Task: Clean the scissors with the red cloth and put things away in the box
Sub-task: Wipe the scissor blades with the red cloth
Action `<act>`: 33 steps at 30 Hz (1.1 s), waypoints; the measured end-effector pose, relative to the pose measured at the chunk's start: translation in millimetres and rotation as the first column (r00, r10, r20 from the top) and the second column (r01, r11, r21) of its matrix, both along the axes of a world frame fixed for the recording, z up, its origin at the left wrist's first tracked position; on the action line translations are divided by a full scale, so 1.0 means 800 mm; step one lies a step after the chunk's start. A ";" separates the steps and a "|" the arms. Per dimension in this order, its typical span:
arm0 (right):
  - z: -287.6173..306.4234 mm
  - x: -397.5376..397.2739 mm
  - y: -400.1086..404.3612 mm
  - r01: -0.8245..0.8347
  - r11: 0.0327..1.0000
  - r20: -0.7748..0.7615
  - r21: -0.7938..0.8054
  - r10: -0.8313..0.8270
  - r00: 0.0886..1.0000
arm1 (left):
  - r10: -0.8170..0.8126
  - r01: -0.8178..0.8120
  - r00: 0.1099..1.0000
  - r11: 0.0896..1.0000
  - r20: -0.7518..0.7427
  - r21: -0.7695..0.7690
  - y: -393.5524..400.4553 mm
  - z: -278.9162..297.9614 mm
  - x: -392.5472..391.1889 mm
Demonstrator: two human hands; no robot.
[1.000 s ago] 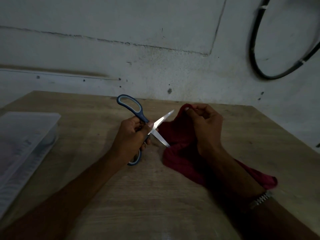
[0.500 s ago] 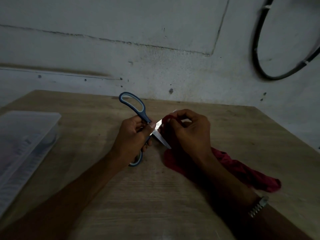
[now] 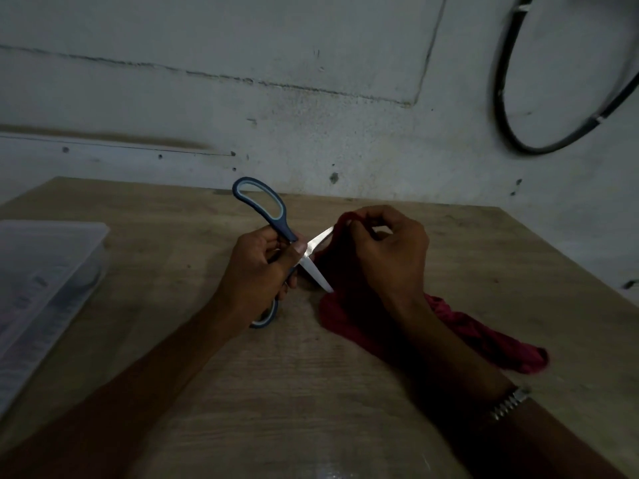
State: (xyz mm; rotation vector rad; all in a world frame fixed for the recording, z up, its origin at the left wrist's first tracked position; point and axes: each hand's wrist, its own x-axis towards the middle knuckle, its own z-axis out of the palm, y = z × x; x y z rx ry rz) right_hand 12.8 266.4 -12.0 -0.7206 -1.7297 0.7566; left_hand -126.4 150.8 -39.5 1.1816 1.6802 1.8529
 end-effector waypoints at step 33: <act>-0.011 -0.010 -0.004 -0.252 0.816 -0.144 -0.520 0.207 0.968 | 0.042 -0.042 0.997 0.999 -0.062 -0.001 -0.004 0.005 0.003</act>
